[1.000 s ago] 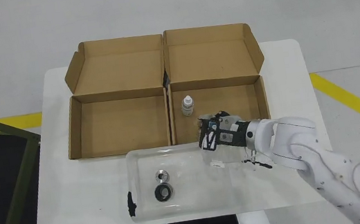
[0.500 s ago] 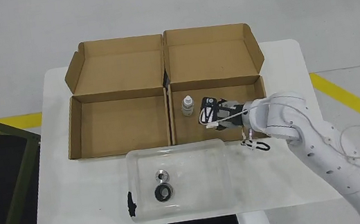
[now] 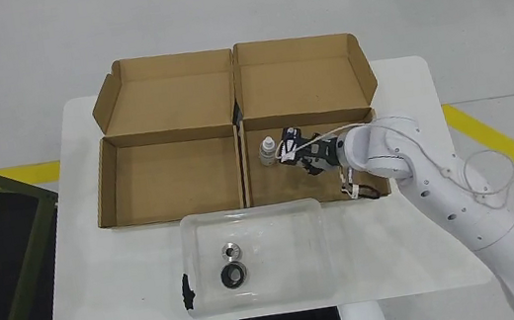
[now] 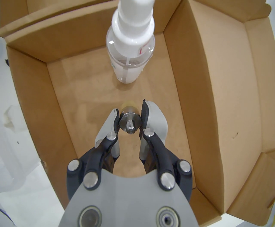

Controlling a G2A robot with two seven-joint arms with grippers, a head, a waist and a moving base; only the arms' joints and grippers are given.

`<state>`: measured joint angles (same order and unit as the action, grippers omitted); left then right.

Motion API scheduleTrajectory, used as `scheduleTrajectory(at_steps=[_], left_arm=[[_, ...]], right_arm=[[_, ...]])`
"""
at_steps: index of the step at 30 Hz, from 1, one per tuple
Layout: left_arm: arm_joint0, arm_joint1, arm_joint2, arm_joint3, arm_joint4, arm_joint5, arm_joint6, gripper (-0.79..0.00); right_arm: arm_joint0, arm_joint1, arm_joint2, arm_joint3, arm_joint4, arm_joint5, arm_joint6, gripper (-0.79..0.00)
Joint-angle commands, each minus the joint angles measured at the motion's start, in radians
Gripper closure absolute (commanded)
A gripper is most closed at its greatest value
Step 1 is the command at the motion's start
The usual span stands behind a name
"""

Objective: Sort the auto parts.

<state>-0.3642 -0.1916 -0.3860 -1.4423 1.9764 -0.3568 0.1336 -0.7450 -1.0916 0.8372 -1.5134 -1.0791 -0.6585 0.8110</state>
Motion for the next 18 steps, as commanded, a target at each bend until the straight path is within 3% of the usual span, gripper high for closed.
scheduleTrajectory(at_steps=[1, 6, 11, 13, 18], left_arm=[[0.0, 0.0, 0.0, 0.0, 0.0, 0.0, 0.0, -0.785], [0.0, 0.0, 0.0, 0.0, 0.0, 0.0, 0.0, -0.785], [0.0, 0.0, 0.0, 0.0, 0.0, 0.0, 0.0, -0.785], [0.0, 0.0, 0.0, 0.0, 0.0, 0.0, 0.0, -0.785], [0.0, 0.0, 0.0, 0.0, 0.0, 0.0, 0.0, -0.785]], right_arm=[[0.011, -0.005, -0.011, 0.019, 0.001, 0.0, 0.003, -0.034], [0.025, -0.014, -0.03, 0.042, -0.008, 0.013, 0.012, -0.126], [0.032, -0.021, -0.042, 0.045, -0.018, 0.021, 0.009, -0.459], [0.03, -0.022, -0.041, 0.039, -0.02, 0.025, 0.002, -0.551], [0.007, -0.016, -0.015, 0.001, -0.016, 0.035, -0.019, -0.573]])
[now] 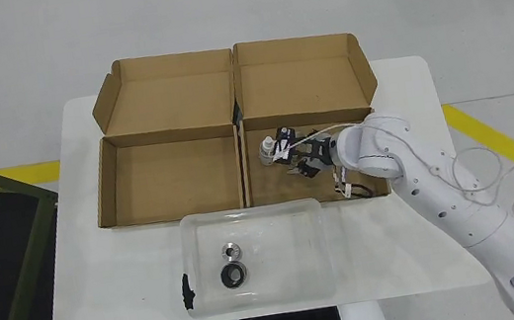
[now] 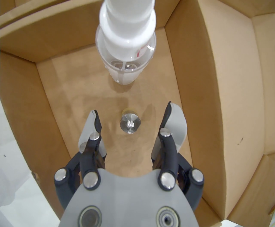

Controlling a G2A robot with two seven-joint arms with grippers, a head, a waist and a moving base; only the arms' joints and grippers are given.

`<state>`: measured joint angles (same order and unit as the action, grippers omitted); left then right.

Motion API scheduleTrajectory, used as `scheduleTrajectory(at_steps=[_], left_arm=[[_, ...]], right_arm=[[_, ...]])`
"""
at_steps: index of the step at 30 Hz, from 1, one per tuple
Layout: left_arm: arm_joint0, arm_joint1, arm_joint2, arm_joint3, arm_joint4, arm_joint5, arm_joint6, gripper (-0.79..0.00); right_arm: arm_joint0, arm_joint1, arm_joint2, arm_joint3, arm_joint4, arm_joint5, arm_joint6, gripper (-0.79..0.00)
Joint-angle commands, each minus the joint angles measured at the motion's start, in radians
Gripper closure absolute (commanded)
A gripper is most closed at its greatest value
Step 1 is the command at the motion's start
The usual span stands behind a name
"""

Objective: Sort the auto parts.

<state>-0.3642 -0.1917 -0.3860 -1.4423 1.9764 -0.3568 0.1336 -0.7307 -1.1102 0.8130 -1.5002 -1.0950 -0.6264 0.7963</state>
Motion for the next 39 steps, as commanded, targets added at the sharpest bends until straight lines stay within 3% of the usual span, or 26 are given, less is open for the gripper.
scheduleTrajectory(at_steps=[1, 14, 19, 28, 39], left_arm=[[0.0, 0.0, 0.0, 0.0, 0.0, 0.0, 0.0, -0.785], [0.0, 0.0, 0.0, 0.0, 0.0, 0.0, 0.0, -0.785], [0.0, 0.0, 0.0, 0.0, 0.0, 0.0, 0.0, -0.785], [0.0, 0.0, 0.0, 0.0, 0.0, 0.0, 0.0, -0.785], [0.0, 0.0, 0.0, 0.0, 0.0, 0.0, 0.0, -0.785]], right_arm=[[-0.016, 0.006, 0.02, -0.027, 0.0, 0.005, -0.008, -0.579], [-0.248, 0.071, 0.246, -0.347, -0.003, 0.001, -0.093, -0.622], [-0.341, 0.083, 0.274, -0.465, -0.018, -0.021, -0.139, -0.625], [-0.409, 0.081, 0.203, -0.563, -0.082, -0.055, -0.208, -0.631], [-0.387, 0.055, 0.042, -0.551, -0.142, -0.075, -0.232, -0.65]])
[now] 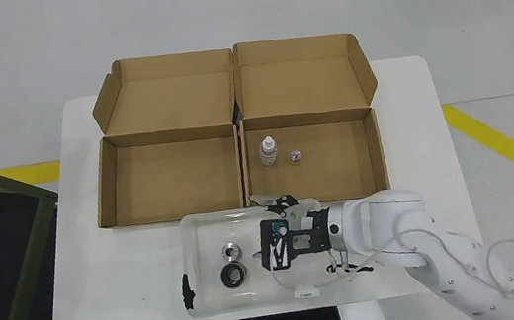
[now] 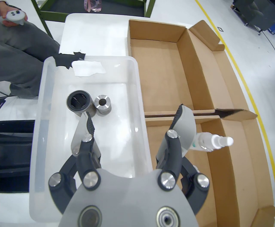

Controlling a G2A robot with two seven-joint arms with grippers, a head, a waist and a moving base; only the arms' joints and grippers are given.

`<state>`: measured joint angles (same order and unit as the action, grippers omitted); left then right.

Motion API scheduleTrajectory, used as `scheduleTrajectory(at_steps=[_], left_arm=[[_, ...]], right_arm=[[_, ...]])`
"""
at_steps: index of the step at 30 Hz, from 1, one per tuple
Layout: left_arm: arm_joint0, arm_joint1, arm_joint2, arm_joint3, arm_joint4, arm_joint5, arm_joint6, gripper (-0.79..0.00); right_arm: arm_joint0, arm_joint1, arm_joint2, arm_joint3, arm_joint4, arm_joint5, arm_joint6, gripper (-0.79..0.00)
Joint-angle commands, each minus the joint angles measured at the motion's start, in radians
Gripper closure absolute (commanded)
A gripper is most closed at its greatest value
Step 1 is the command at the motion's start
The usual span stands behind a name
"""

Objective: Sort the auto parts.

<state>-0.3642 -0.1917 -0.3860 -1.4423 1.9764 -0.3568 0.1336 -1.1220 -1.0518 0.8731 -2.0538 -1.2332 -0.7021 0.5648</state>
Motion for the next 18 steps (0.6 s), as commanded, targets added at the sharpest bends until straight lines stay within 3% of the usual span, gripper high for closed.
scheduleTrajectory(at_steps=[1, 10, 18], left_arm=[[0.0, 0.0, 0.0, 0.0, 0.0, 0.0, 0.0, -0.785], [0.0, 0.0, 0.0, 0.0, 0.0, 0.0, 0.0, -0.785], [0.0, 0.0, 0.0, 0.0, 0.0, 0.0, 0.0, -0.785]], right_arm=[[0.009, -0.007, -0.033, 0.007, -0.009, 0.001, 0.0, -0.653], [0.04, -0.029, -0.115, 0.072, -0.039, 0.009, 0.001, -0.631], [0.071, -0.046, -0.16, 0.128, -0.045, -0.009, 0.012, -0.526]])
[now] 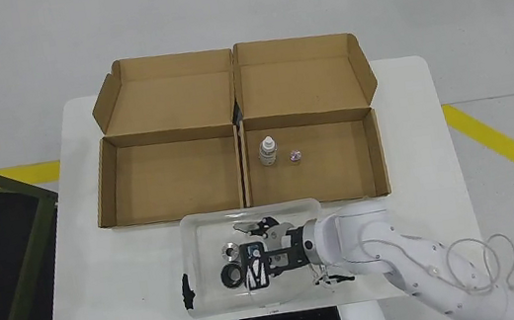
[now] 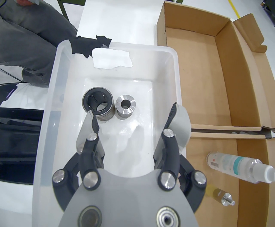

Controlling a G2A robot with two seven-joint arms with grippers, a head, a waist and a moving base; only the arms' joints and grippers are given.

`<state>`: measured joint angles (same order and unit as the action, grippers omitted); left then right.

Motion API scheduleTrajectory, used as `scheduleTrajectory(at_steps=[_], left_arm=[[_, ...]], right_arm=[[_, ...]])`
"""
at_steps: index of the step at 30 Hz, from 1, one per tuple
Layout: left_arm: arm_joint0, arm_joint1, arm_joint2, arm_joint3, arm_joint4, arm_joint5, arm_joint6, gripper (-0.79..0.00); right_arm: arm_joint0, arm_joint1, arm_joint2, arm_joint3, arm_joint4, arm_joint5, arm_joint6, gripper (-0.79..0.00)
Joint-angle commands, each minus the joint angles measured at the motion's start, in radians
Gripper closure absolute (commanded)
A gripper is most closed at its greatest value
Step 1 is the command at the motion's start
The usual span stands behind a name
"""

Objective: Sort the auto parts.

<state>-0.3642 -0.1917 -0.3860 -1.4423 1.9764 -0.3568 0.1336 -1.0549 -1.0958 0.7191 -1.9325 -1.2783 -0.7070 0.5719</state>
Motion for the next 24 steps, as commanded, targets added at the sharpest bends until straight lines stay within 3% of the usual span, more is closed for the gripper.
scheduleTrajectory(at_steps=[1, 12, 24], left_arm=[[0.0, 0.0, 0.0, 0.0, 0.0, 0.0, 0.0, -0.785], [0.0, 0.0, 0.0, 0.0, 0.0, 0.0, 0.0, -0.785], [0.0, 0.0, 0.0, 0.0, 0.0, 0.0, 0.0, -0.785]], right_arm=[[0.007, -0.004, -0.01, 0.012, 0.001, -0.007, 0.007, -0.523], [0.038, -0.021, -0.037, 0.083, -0.008, -0.002, 0.019, -0.419], [0.079, -0.05, -0.081, 0.149, -0.024, 0.012, -0.005, -0.391]])
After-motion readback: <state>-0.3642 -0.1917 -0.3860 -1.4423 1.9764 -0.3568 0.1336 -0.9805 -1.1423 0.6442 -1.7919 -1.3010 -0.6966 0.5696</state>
